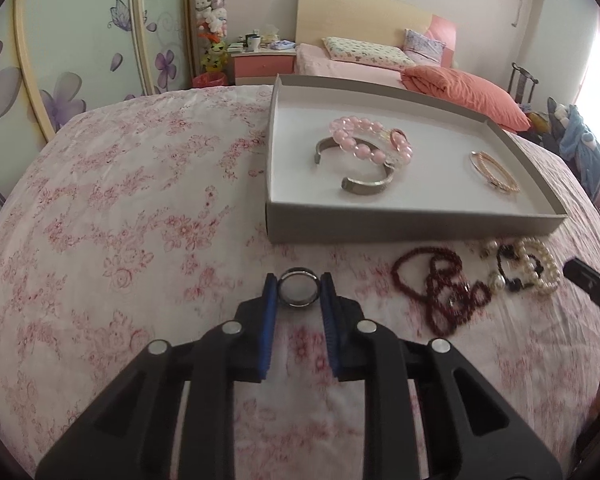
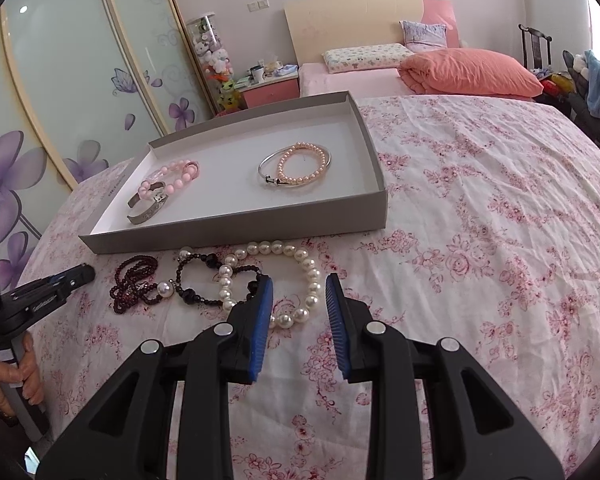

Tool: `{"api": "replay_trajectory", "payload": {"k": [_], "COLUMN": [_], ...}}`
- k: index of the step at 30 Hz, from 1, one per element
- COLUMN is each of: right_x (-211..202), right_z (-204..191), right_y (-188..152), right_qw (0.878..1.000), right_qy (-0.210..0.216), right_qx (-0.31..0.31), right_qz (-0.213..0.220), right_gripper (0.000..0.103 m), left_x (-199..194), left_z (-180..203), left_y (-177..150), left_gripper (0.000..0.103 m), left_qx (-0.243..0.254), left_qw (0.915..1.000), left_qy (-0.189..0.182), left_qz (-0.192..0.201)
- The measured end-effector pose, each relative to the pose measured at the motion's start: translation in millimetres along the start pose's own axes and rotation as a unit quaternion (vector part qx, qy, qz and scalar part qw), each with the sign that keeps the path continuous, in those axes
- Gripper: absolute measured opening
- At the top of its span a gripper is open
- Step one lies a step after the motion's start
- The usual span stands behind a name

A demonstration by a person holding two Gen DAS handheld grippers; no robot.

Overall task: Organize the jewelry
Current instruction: 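Grasp the small silver ring with the left tool while the right tool approaches the white pearl bracelet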

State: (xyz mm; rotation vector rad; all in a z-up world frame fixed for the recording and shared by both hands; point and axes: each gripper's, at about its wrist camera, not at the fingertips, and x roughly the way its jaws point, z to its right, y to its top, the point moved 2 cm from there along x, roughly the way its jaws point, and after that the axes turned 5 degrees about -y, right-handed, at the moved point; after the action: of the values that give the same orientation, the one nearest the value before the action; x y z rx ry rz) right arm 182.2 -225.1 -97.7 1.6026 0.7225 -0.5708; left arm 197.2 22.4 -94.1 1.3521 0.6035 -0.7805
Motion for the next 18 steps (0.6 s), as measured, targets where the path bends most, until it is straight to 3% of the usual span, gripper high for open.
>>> {"api": "replay_trajectory", "payload": {"k": [14,18], "right_x": [14,19], "right_z": [-6,-6], "right_y": [0,0], "right_qw": [0.999,0.998], "right_qy": [-0.029,-0.041], "right_qx": [-0.030,-0.031], "right_qz": [-0.023,-0.033], "right_gripper": [0.028,0.020], "left_x": [-9,-10], "left_z": [6,5], "left_y": [-15,-17], "left_gripper": [0.022,0.022], "left_qx": [0.017,0.018], "left_qw": [0.9996,0.9997], "left_qy": [-0.018,-0.017], "left_qz": [-0.011,-0.007]}}
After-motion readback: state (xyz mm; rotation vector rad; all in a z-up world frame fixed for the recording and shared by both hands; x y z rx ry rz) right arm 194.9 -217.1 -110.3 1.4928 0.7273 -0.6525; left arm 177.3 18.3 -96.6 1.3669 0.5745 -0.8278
